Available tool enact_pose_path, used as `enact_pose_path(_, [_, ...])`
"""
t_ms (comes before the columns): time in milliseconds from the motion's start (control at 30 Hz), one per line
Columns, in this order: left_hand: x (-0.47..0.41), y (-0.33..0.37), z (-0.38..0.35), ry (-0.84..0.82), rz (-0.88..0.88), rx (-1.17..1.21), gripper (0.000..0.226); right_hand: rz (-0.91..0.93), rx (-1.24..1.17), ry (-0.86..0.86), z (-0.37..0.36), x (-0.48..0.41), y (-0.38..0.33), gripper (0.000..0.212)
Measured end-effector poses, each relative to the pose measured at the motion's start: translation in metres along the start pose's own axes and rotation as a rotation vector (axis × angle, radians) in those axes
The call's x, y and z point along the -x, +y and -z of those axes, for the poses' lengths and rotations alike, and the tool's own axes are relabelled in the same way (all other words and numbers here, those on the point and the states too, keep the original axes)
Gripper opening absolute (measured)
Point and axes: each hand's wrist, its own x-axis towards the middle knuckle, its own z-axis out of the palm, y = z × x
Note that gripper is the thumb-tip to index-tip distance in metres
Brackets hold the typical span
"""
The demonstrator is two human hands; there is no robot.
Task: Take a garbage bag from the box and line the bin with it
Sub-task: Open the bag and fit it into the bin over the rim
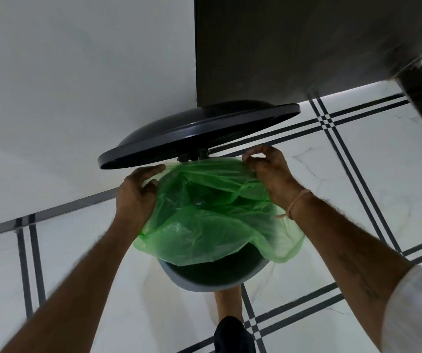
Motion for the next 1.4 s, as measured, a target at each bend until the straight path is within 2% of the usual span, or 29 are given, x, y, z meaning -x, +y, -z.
enact_pose_path(167, [-0.01,-0.004,-0.005,-0.019,0.105,0.148,0.042,0.147,0.127,-0.079,0.006,-0.016,-0.001,0.049])
enact_pose_path(400, [-0.016,-0.002,-0.006,-0.064,0.183,0.293,0.045,0.138,0.251,-0.149,0.011,-0.028,0.014,0.052])
enact_pose_path(633, [-0.026,-0.016,-0.007,-0.052,0.232,0.425,0.05,0.221,0.153,-0.097,0.009,-0.035,0.009,0.038])
enact_pose_path(733, [-0.02,-0.017,-0.006,-0.102,0.244,0.425,0.054,0.154,0.194,-0.135,0.007,-0.037,0.024,0.031])
enact_pose_path(833, [0.0,-0.023,-0.001,-0.18,0.281,0.492,0.049,0.014,0.117,-0.169,0.016,-0.026,0.039,0.026])
enact_pose_path(933, [0.021,-0.046,0.005,-0.168,0.341,0.497,0.039,0.027,0.054,-0.17,0.031,-0.008,0.044,0.019])
enact_pose_path(1033, [0.036,-0.059,0.005,-0.107,0.436,0.68,0.02,0.042,-0.009,-0.139,0.042,0.001,0.052,0.016])
enact_pose_path(1067, [0.041,-0.06,0.003,-0.096,0.452,0.76,0.02,0.039,-0.042,-0.133,0.046,0.004,0.054,0.017])
enact_pose_path(1167, [0.057,-0.067,-0.001,-0.078,0.46,0.905,0.04,0.028,-0.109,-0.116,0.055,0.015,0.057,0.019])
enact_pose_path(1300, [0.082,-0.072,0.001,-0.099,0.459,0.932,0.036,-0.026,-0.057,-0.004,0.063,0.031,0.063,0.011])
enact_pose_path(1367, [0.09,-0.074,0.005,-0.114,0.456,0.946,0.055,-0.055,-0.038,0.053,0.067,0.037,0.068,0.007])
enact_pose_path(1400, [0.093,-0.073,0.007,-0.121,0.455,0.94,0.057,-0.062,-0.028,0.08,0.069,0.04,0.07,0.006])
